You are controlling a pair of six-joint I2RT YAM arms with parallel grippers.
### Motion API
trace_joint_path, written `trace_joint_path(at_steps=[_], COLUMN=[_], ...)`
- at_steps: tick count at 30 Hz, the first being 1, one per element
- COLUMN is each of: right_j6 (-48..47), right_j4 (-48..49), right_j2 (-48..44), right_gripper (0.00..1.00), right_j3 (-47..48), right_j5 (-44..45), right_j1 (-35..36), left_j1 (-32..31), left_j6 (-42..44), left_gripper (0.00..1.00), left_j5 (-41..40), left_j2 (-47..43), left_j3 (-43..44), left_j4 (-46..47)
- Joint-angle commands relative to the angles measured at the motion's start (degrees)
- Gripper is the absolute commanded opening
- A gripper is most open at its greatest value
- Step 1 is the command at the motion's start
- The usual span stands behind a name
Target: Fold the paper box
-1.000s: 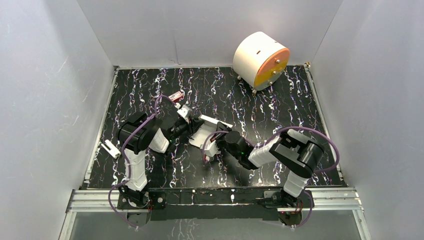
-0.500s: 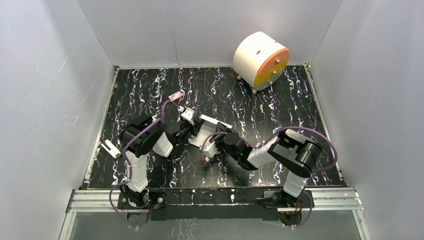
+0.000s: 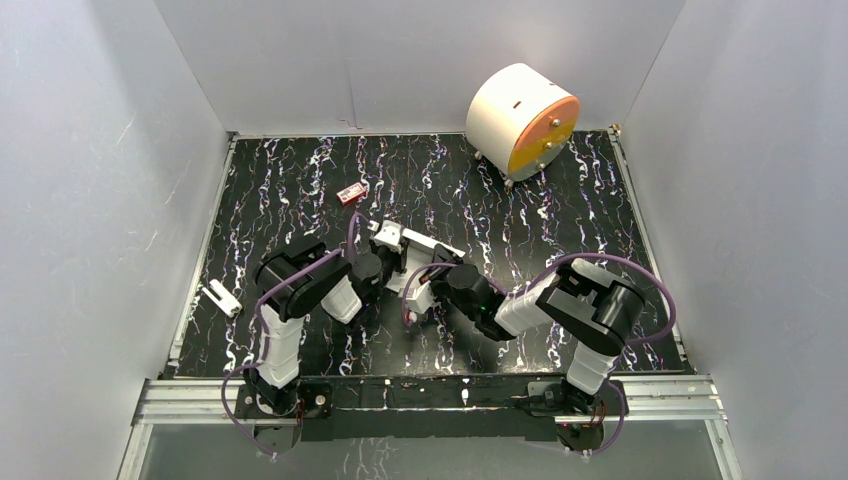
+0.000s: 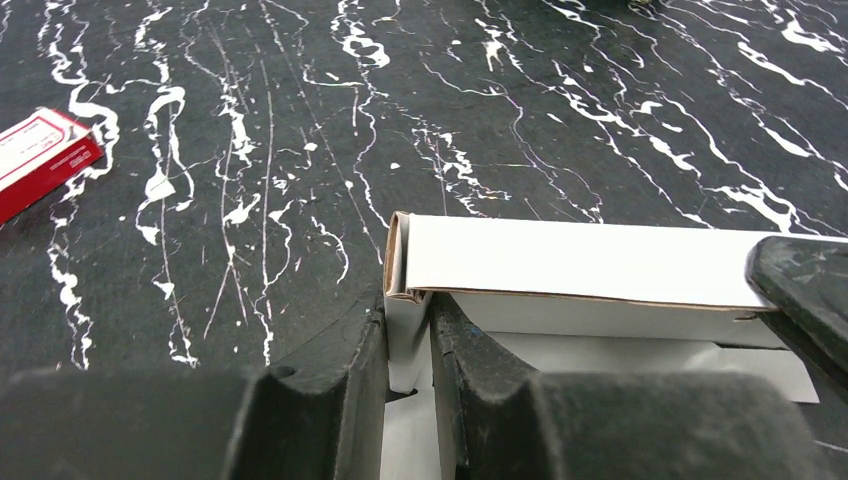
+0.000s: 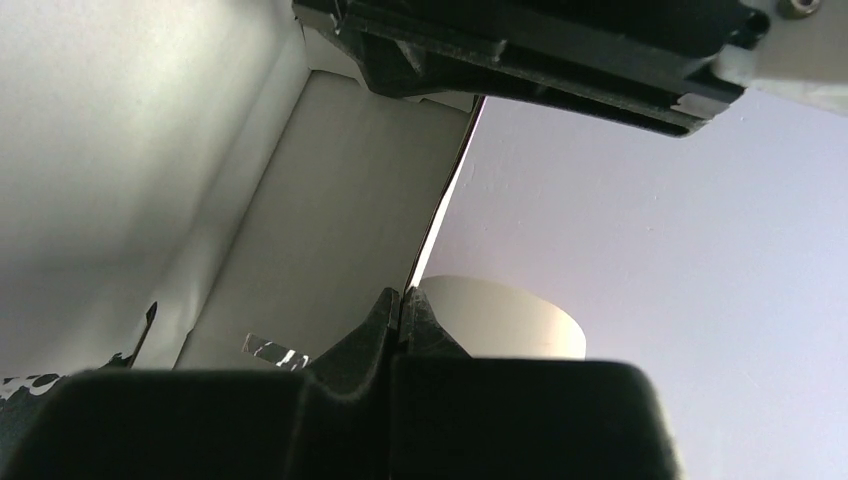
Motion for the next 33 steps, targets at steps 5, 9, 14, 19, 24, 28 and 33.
trace_joint_path(at_steps=[5,9,14,19,24,28,33], right_j6=[2.6,3.6,5.2,8.3,10.1,10.1,7.4], right_j4=[-7.7,-7.7,-8.0,-8.5,-9.9,-9.1,-3.9], right_j2=[-1.3,-2.1,-3.1,-4.6,-4.8,-3.0,0.3], right_gripper=[0.00,0.00,0.00,0.00,0.00,0.00,0.00], right_j3=[-1.3,-0.9,-0.5,-0.3,0.7,0.7,0.1], right_j5=[-5.1,-6.0,-6.7,-9.1,-10.9,-11.2,-10.8], right_j1=[1.4,1.1,0.3,-0.9,-1.4,-1.4,-1.4], left_j1=[0.7,0.6,0.0,-0.1,0.0,0.0,0.0], left_j6=[-1.8,-1.2,0.6,2.6,-1.7,-5.6,-10.3], left_gripper=[0.02,0.00,0.00,0.00,0.00,0.00,0.00], left_j5=[-23.4,-27.3,-32.0,-36.2,-39.9,-41.2,-31.6], left_j2=[-1.2,-1.4,-1.8,-2.6,-2.7,-3.1,-2.2], left_j3=[1.2,1.4,1.4,1.6,2.5,3.4,2.7], left_j4=[13.3,13.3,13.1,11.8,7.0,2.0,0.5])
